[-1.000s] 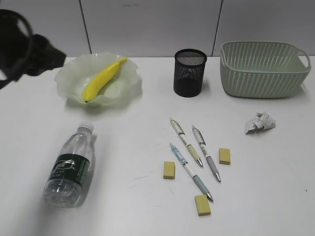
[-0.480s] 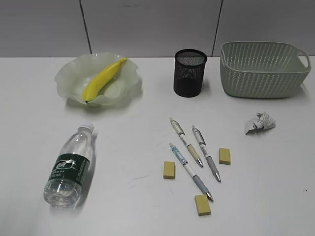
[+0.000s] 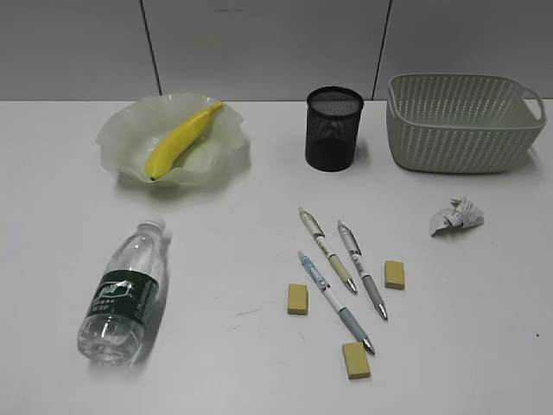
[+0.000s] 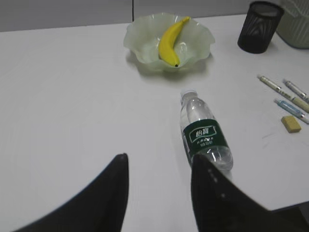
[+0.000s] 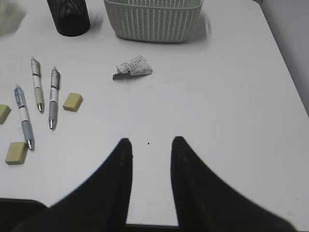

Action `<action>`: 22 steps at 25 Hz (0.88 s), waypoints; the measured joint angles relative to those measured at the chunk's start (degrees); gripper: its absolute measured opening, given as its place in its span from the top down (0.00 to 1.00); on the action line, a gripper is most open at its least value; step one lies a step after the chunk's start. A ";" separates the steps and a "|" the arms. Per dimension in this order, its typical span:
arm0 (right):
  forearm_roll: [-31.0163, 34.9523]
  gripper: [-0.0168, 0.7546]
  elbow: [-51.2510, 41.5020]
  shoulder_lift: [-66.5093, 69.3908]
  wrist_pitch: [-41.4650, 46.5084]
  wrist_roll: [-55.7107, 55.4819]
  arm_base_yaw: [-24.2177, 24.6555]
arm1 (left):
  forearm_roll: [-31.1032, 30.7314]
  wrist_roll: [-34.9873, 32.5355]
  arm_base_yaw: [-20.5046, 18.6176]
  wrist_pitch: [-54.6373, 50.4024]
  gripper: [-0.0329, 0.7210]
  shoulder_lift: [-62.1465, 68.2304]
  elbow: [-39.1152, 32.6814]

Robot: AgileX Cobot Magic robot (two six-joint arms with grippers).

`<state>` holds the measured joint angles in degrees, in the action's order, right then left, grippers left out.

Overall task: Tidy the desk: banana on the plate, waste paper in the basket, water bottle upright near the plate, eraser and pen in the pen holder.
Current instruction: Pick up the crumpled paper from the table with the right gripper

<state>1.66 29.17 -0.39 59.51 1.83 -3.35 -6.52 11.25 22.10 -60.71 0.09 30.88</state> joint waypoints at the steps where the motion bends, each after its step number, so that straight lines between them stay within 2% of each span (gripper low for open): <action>1: 0.00 0.67 0.00 0.00 0.00 0.00 0.00 | 0.00 0.00 0.00 -0.04 0.53 -0.29 0.00; 5: 2.58 0.66 0.41 0.00 -1.01 1.40 0.00 | 0.06 -0.05 0.00 -0.11 0.54 -0.42 0.00; 9: 8.40 0.59 1.21 6.41 -7.83 4.85 0.00 | 0.11 -0.05 0.00 -0.11 0.55 -0.42 0.00; 12: 10.98 0.52 1.25 19.21 -15.73 6.95 0.00 | 0.11 -0.05 0.00 -0.11 0.55 -0.42 0.00; 17: 15.68 0.45 3.93 50.21 -31.25 10.37 0.00 | 0.11 -0.05 0.00 -0.11 0.55 -0.42 0.00; 22: 16.67 0.30 15.07 78.40 -36.47 7.83 0.00 | 0.13 -0.05 0.00 -0.16 0.55 -0.47 0.00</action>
<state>18.33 44.24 78.01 23.04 9.66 -3.35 -6.39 11.20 22.10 -60.87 -0.38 30.88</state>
